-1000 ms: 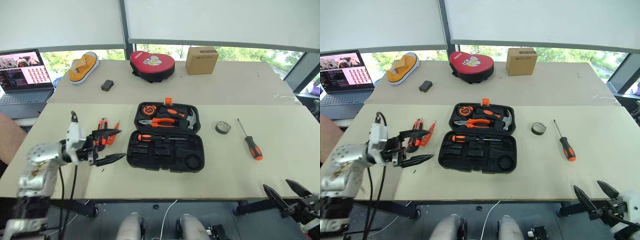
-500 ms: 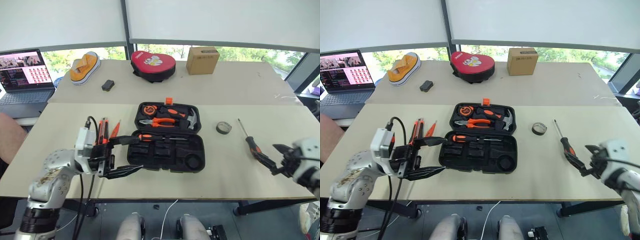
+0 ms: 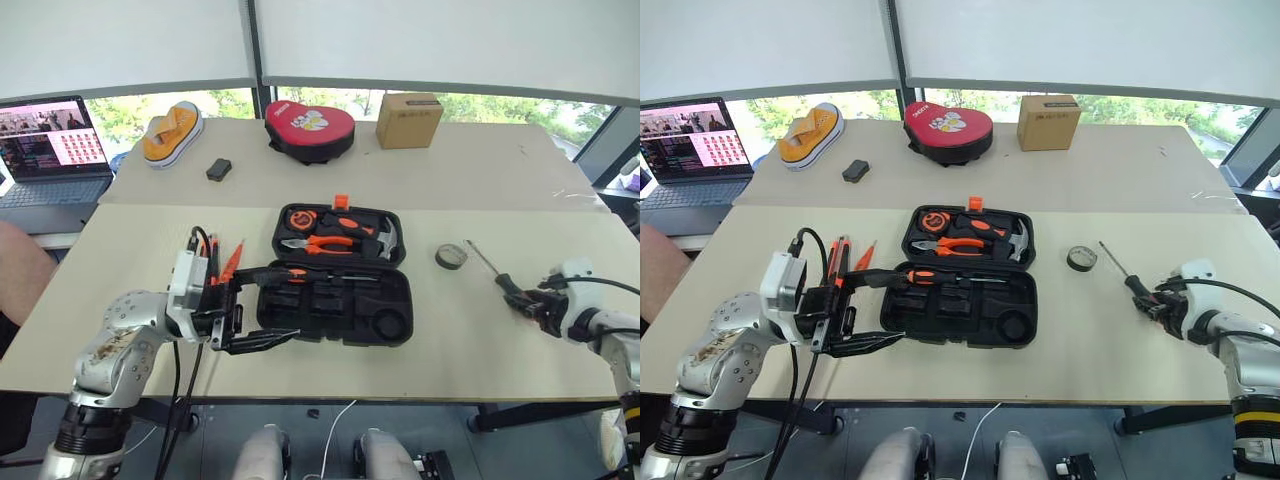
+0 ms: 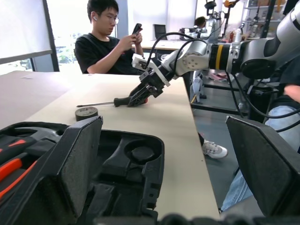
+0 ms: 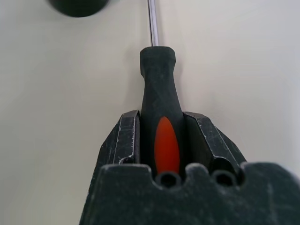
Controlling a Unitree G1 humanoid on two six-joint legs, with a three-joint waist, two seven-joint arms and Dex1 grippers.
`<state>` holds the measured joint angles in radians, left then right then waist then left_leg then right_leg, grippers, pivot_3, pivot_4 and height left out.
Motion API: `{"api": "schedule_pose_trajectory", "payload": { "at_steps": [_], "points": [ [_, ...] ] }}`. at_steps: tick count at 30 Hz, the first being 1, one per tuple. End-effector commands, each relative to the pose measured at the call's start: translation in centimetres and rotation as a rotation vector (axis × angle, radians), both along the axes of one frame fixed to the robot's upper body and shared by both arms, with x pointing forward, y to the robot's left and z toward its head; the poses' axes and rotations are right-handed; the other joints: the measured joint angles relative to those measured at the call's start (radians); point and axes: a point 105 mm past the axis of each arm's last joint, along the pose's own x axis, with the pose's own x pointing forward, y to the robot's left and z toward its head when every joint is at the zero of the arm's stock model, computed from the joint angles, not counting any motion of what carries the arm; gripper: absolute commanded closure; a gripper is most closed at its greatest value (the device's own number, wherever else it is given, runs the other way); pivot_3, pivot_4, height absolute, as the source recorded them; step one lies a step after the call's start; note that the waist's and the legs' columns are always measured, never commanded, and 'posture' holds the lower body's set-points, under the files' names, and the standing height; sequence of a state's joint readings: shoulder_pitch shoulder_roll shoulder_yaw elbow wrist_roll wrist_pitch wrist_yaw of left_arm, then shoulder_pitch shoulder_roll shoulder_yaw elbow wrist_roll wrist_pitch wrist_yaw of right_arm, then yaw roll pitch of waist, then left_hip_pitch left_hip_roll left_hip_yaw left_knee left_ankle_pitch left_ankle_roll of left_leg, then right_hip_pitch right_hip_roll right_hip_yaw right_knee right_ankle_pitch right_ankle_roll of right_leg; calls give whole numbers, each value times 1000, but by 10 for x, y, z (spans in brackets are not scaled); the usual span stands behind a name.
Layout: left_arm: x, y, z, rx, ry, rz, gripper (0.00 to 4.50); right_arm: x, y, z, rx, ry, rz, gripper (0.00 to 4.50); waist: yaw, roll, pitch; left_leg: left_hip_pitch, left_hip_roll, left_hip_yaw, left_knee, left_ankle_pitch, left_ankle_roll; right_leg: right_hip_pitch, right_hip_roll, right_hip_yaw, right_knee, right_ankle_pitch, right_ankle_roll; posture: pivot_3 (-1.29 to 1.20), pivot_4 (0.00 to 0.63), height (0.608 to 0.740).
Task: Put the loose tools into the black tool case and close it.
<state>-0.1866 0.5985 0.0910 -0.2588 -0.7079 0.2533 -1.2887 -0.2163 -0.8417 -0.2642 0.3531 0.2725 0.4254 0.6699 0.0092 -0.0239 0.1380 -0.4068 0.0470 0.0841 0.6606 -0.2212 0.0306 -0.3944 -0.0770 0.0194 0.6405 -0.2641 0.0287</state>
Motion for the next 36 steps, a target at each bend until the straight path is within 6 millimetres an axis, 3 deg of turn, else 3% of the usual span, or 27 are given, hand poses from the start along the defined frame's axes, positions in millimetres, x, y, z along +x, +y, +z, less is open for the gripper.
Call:
{"api": "schedule_pose_trajectory", "payload": {
  "at_steps": [1,2,5,6,10,14,19,23,35,36],
  "points": [
    [2,7,14,-42,-64,70,0,10,-1,58,-143,-254,65,3469,-2,0,0,0,0,0,0,0,0,0,0,0,0,0,0,0,150,740],
    [2,9,15,-49,-68,89,0,14,9,70,-168,-318,129,3469,-5,0,0,0,0,0,0,0,0,0,0,0,0,0,0,0,150,740],
    [2,19,15,-43,-72,144,0,21,65,95,-197,-440,461,3469,-28,2,1,1,1,0,0,0,0,-1,1,1,1,0,0,0,150,740],
    [1,25,11,-24,-61,172,0,19,98,100,-180,-452,645,3469,-33,2,1,1,2,0,-1,0,0,-1,2,2,1,0,0,0,150,740],
    [2,44,-1,27,-23,276,0,12,176,88,-132,-281,1047,3469,-50,1,2,2,5,-1,-2,0,0,-1,5,2,1,0,0,0,150,740],
    [1,51,-9,55,-6,342,0,14,221,72,-183,-150,1205,3469,-32,0,3,0,4,-1,-2,0,0,-4,1,0,3,0,-1,0,150,740],
    [-3,51,-13,72,7,362,0,23,240,51,-233,-40,1222,3469,-4,-1,3,-9,2,0,1,0,0,-11,-2,-1,2,1,0,0,150,740],
    [-4,54,-18,80,12,375,0,32,242,44,-279,-5,1209,3469,1,-2,4,-9,2,0,1,0,0,-11,-2,-2,2,2,0,0,150,740],
    [-6,65,-29,103,9,391,0,29,235,37,-278,56,1190,3469,-13,-2,4,-8,3,0,0,0,0,-12,-1,-2,3,2,-2,0,150,740],
    [-5,66,-30,103,8,393,0,27,238,40,-239,54,1195,2969,-13,-2,4,-8,3,0,0,0,0,-12,-1,-2,3,2,-2,0,150,740]
  ]
}}
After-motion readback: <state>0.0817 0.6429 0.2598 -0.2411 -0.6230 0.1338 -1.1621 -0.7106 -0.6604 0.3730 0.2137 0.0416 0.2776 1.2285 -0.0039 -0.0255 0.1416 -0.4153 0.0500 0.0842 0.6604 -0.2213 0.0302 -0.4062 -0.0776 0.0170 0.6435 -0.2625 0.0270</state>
